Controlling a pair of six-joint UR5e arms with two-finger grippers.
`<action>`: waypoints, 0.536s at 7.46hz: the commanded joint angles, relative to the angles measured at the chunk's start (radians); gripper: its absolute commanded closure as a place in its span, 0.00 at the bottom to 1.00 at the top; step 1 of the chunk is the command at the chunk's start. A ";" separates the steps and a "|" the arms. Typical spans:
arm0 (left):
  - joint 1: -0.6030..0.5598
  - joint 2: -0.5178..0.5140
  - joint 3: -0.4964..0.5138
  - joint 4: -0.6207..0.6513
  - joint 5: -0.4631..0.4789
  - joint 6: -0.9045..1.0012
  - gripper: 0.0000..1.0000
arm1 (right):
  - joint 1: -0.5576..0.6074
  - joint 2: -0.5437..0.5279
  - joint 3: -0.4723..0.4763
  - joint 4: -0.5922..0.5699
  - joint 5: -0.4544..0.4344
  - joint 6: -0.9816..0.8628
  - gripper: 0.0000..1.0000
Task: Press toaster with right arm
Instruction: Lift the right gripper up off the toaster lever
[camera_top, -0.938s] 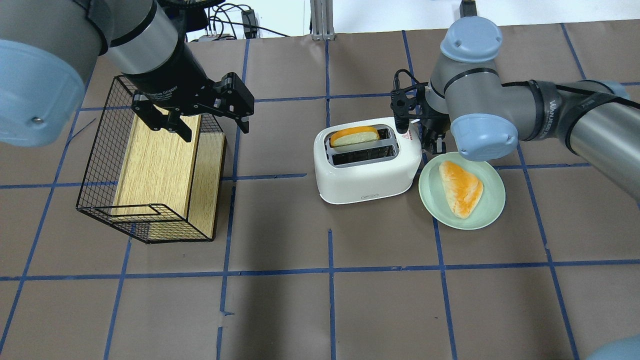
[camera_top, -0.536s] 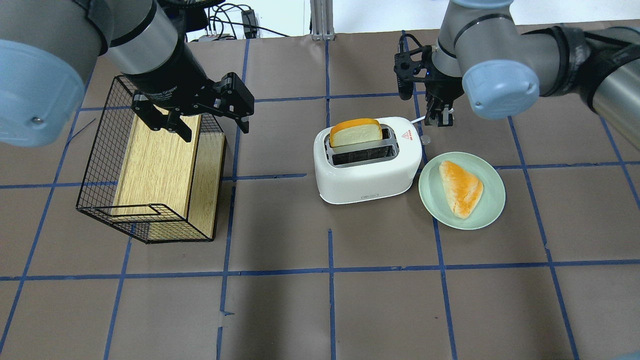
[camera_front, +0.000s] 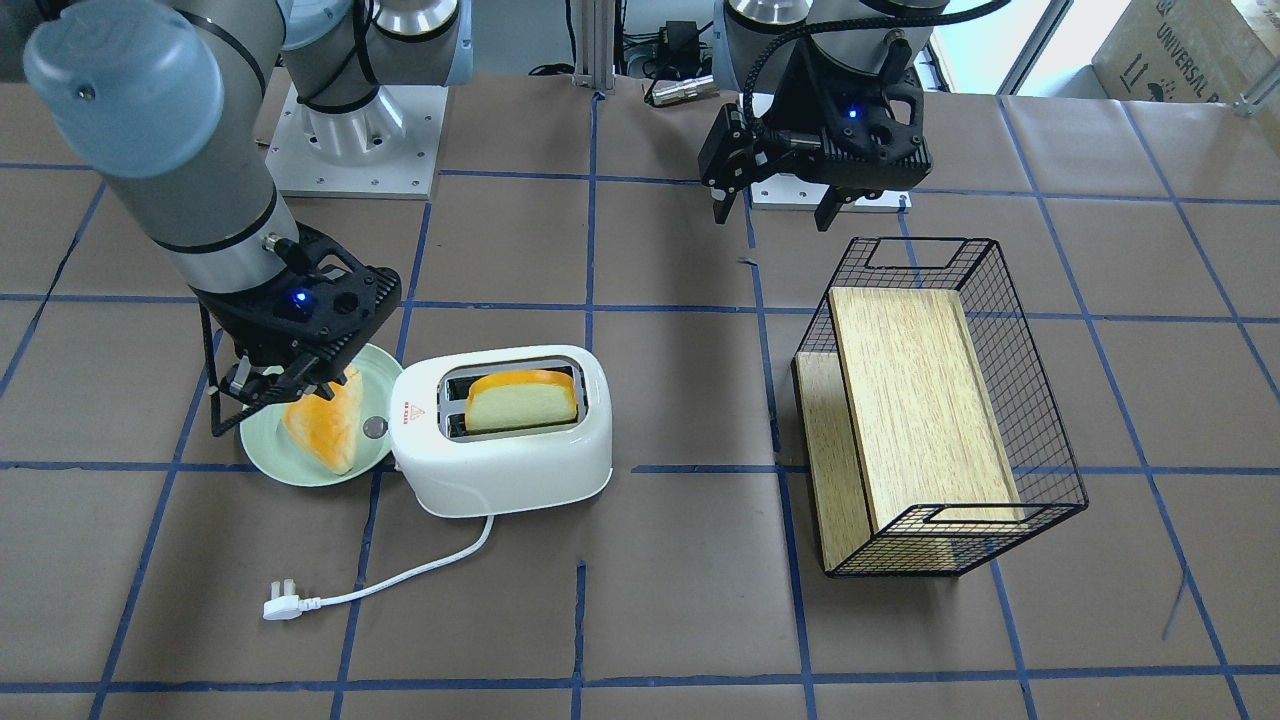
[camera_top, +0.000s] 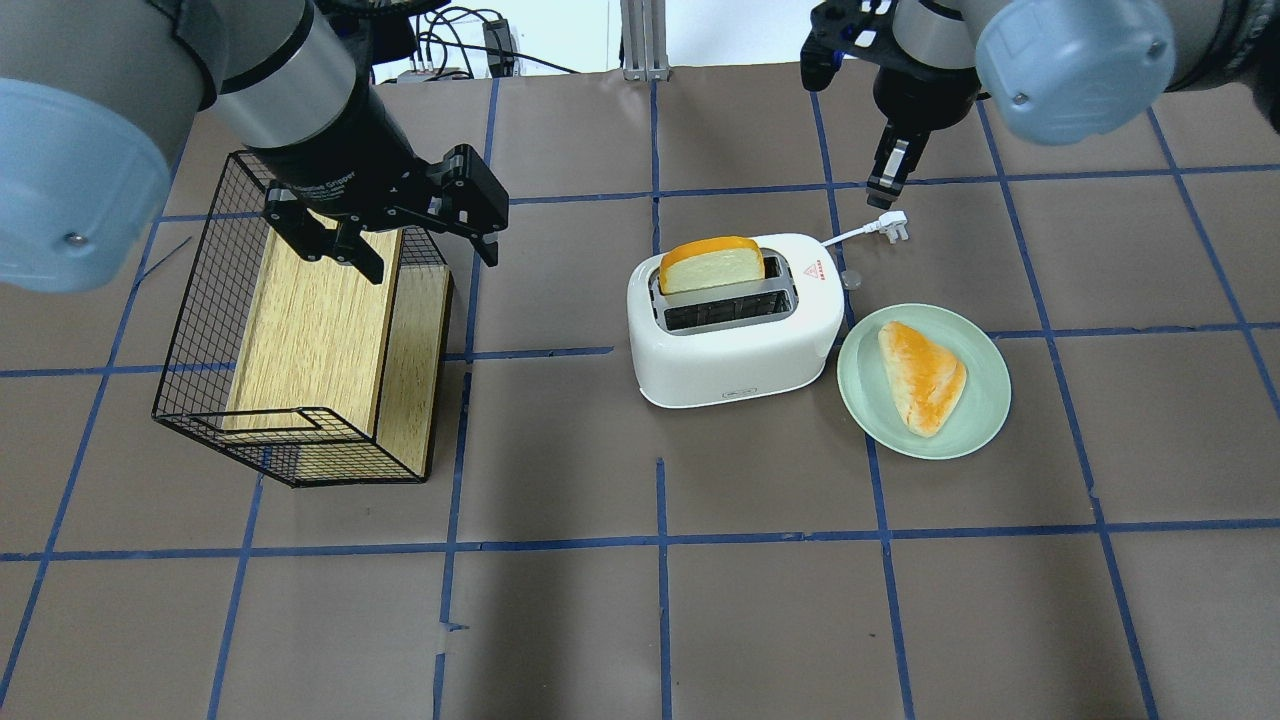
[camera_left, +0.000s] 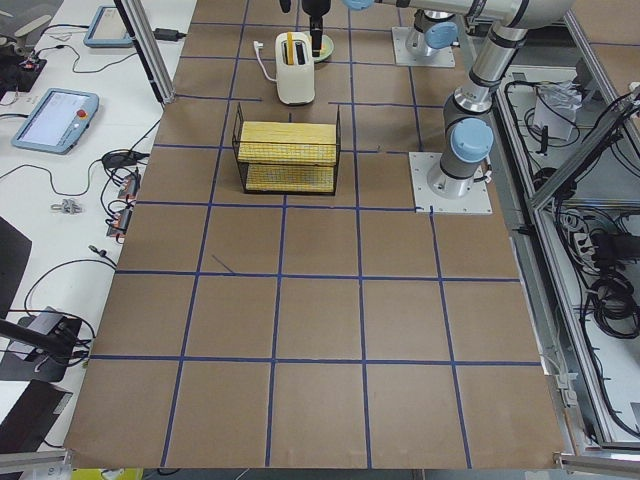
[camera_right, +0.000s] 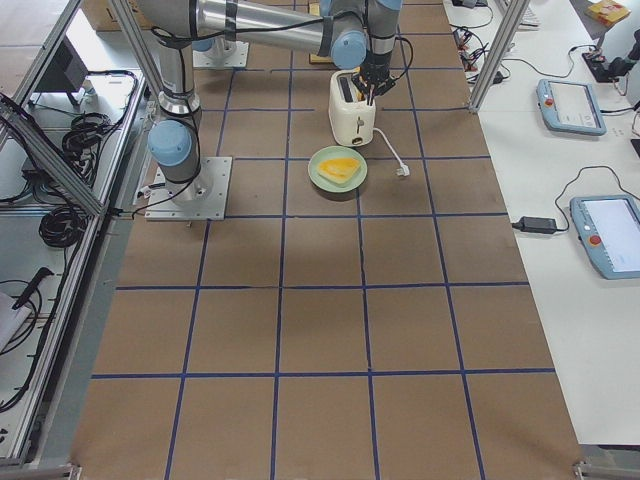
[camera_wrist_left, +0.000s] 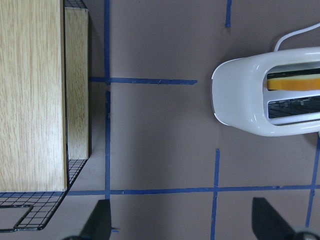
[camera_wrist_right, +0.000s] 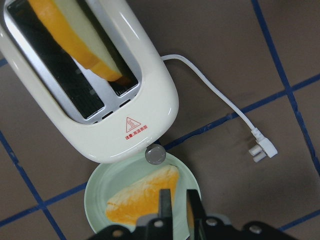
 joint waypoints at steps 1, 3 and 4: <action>0.000 0.000 0.000 0.000 0.000 0.000 0.00 | 0.001 -0.035 -0.050 0.037 0.011 0.533 0.39; 0.000 0.000 0.000 0.000 0.000 0.000 0.00 | -0.001 -0.032 -0.062 0.039 0.025 0.809 0.00; 0.000 0.000 0.000 0.000 0.000 0.000 0.00 | -0.010 -0.030 -0.067 0.079 0.025 0.839 0.00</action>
